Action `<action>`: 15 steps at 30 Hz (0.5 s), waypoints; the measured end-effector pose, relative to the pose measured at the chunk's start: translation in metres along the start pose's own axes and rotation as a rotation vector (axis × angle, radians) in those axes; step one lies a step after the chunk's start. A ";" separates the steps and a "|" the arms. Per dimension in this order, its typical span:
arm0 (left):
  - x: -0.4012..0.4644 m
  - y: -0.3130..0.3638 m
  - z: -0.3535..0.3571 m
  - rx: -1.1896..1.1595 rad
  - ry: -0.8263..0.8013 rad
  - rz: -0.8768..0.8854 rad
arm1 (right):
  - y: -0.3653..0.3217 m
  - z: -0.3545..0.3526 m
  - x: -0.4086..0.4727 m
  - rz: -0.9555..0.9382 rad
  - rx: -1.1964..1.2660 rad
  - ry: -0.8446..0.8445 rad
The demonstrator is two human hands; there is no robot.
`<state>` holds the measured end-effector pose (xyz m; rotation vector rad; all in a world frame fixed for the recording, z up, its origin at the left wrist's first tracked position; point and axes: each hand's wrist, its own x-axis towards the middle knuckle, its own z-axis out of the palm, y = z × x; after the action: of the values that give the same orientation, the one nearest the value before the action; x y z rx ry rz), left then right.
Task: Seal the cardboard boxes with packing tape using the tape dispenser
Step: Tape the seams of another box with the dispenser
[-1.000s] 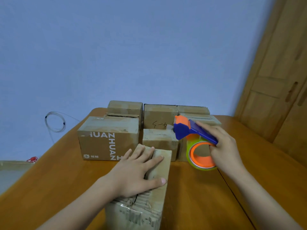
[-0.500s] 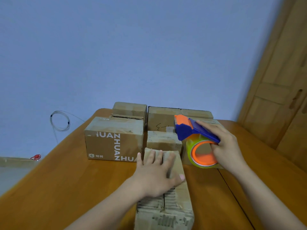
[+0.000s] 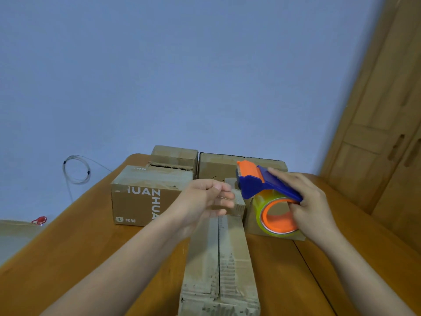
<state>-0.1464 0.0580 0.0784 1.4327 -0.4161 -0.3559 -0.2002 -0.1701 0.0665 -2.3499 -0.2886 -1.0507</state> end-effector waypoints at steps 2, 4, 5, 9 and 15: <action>0.002 0.003 0.003 -0.013 -0.013 -0.021 | 0.001 -0.001 0.000 0.000 -0.003 -0.001; 0.003 0.006 0.005 -0.019 -0.026 -0.042 | 0.002 -0.002 0.000 -0.002 -0.008 0.002; 0.004 0.007 0.005 -0.033 -0.032 -0.059 | 0.003 -0.002 0.000 -0.004 -0.013 0.006; 0.005 0.011 0.005 -0.106 -0.086 -0.145 | 0.006 -0.003 0.000 -0.012 -0.027 0.007; 0.016 0.009 0.006 -0.018 -0.066 -0.131 | 0.008 -0.001 0.001 -0.014 -0.026 -0.003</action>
<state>-0.1353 0.0458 0.0887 1.4367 -0.3720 -0.5124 -0.1966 -0.1775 0.0646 -2.3761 -0.2943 -1.0631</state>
